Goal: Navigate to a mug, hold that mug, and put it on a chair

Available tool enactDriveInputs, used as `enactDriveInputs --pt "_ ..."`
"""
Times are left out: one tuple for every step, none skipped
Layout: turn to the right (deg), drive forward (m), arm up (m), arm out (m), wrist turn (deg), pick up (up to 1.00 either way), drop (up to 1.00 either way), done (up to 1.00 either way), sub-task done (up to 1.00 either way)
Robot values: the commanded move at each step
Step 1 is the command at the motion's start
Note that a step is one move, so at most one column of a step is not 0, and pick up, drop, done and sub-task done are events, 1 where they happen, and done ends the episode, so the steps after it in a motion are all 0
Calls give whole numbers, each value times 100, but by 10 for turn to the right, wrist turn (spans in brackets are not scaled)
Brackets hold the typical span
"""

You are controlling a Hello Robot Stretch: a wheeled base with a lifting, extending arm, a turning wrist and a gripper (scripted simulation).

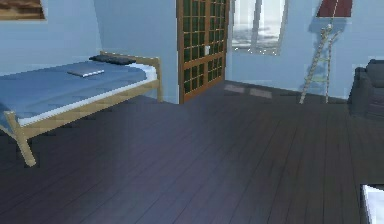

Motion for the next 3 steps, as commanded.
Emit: enactDriveInputs --pt "330 0 0 0 0 0 0 0 0" --pt "0 100 0 0 0 0 0 0 0" --pt "60 0 0 0 0 0 0 0 0"
